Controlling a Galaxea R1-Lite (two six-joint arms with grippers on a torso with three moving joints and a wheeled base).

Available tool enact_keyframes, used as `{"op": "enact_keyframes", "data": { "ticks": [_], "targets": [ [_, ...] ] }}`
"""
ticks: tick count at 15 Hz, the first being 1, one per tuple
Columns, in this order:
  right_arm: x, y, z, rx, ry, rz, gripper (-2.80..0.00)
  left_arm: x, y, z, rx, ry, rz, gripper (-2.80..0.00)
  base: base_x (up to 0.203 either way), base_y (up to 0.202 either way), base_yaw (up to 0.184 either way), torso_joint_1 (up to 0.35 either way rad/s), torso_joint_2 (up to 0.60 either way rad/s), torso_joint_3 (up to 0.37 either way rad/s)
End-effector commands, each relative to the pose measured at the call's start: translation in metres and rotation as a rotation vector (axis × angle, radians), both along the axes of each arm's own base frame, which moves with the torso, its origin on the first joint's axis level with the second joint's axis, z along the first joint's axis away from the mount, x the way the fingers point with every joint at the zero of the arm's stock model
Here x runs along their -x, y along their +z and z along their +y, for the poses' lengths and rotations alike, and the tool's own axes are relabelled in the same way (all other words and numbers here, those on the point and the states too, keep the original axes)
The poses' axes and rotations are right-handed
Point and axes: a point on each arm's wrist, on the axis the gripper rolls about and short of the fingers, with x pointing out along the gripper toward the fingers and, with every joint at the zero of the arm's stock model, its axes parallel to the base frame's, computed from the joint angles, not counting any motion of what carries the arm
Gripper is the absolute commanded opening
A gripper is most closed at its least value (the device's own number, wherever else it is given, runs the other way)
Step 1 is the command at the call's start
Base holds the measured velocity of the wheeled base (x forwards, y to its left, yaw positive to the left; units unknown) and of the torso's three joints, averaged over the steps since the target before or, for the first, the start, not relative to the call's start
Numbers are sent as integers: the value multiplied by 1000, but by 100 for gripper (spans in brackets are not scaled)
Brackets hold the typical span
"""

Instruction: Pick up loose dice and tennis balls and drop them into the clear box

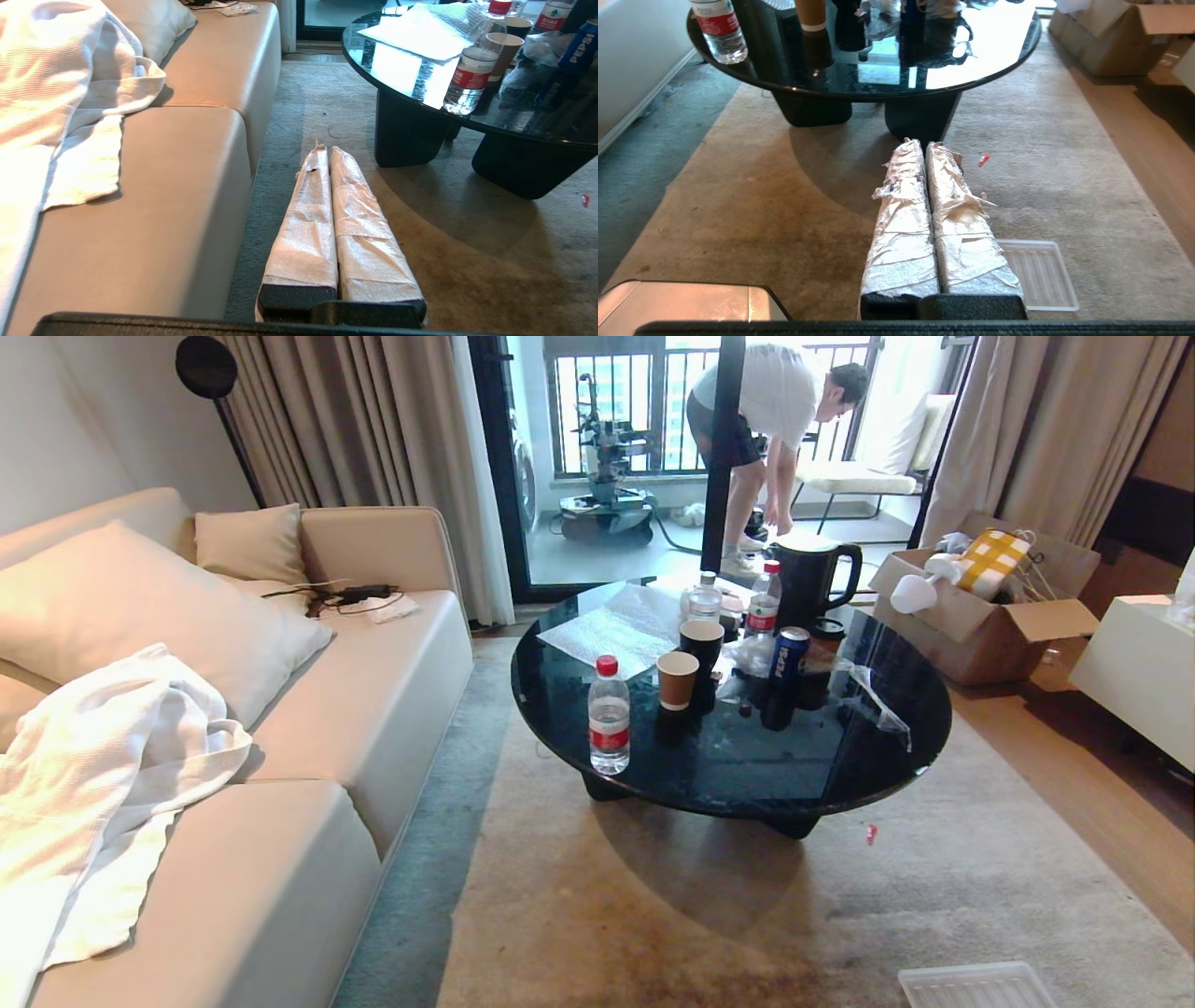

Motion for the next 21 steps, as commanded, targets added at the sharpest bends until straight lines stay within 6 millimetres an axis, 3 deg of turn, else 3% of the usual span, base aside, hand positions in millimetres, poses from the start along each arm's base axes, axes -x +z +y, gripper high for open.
{"op": "enact_keyframes", "data": {
  "ticks": [1,21],
  "targets": [
    [0,0,0,1,1,3,-280,0,0,0,0,0,2,-280,0,0,0,0,0,0],
    [0,0,0,1,1,3,-280,0,0,0,0,0,0,-280,0,0,0,0,0,0]
  ]
}}
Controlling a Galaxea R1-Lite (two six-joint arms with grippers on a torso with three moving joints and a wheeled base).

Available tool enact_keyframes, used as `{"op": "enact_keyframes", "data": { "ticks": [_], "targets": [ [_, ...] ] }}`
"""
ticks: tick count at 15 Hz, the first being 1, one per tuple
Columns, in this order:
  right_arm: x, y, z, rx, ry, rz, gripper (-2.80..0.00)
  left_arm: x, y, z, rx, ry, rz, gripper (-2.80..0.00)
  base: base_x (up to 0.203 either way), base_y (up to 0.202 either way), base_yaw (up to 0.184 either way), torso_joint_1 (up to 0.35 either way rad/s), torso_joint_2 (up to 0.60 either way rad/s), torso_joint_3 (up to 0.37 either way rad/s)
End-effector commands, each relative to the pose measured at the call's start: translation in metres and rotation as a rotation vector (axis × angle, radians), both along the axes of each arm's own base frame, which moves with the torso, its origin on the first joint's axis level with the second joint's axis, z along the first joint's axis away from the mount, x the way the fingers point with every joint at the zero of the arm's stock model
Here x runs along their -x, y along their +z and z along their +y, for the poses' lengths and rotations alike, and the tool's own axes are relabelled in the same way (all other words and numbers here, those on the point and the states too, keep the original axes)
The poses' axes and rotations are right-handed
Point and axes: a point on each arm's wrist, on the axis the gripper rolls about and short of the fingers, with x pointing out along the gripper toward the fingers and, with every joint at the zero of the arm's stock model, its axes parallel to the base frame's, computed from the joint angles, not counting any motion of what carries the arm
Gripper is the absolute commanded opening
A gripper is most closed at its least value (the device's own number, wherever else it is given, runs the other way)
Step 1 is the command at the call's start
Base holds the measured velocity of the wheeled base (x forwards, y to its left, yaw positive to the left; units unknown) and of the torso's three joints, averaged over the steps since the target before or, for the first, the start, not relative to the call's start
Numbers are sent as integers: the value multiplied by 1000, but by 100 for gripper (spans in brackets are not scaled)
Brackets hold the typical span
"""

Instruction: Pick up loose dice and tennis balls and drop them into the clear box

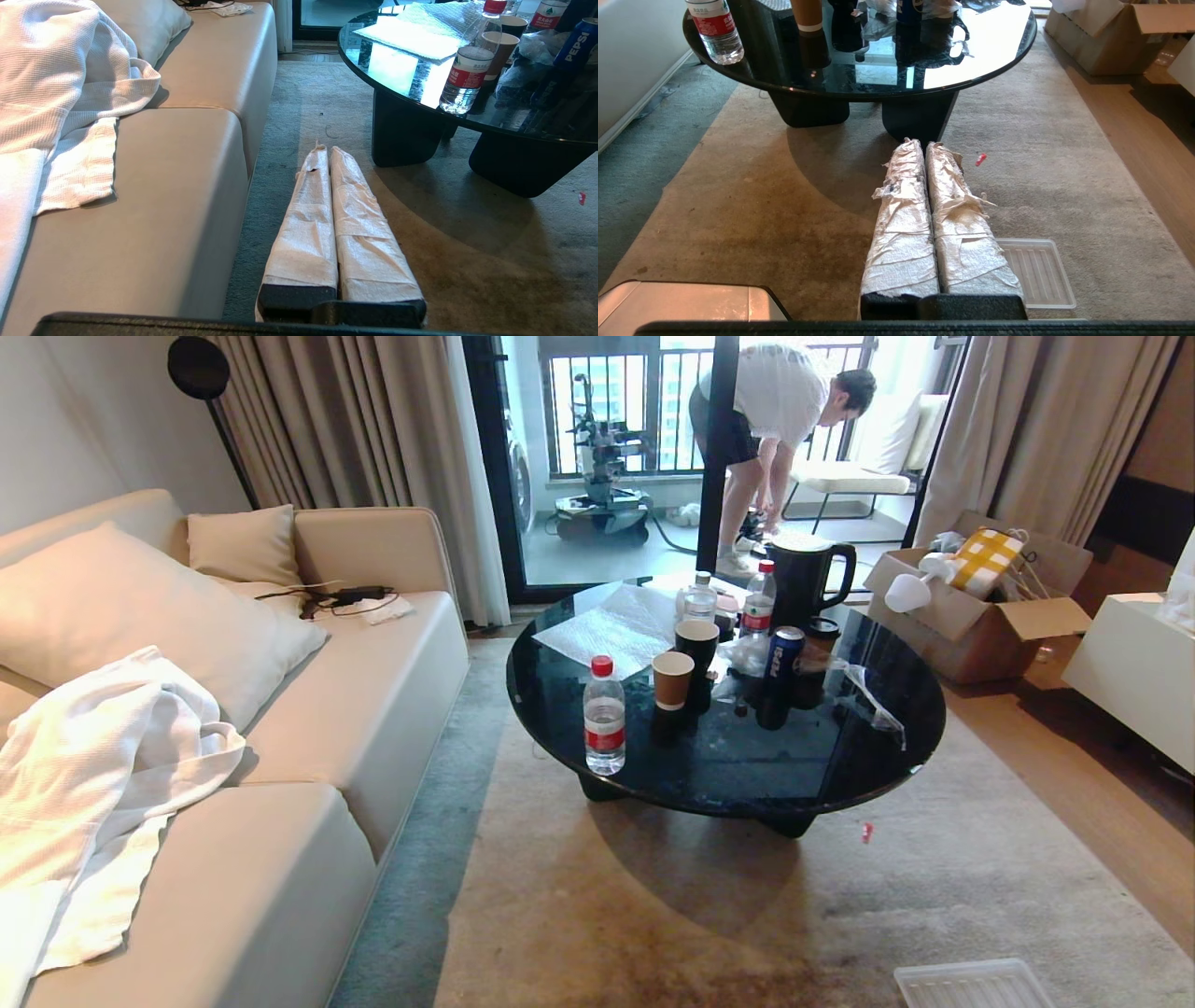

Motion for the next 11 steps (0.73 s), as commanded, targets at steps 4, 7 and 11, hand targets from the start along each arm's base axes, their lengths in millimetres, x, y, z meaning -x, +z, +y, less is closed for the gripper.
{"op": "enact_keyframes", "data": {
  "ticks": [4,7,11],
  "targets": [
    [0,0,0,-4,-1,3,-280,0,0,0,1,0,0,-280,0,0,0,0,0,0],
    [0,0,0,-6,1,1,-280,0,0,0,1,0,1,-280,0,0,0,0,0,0],
    [0,0,0,2,2,1,-280,0,0,0,1,0,0,-280,0,0,0,0,0,0]
  ]
}}
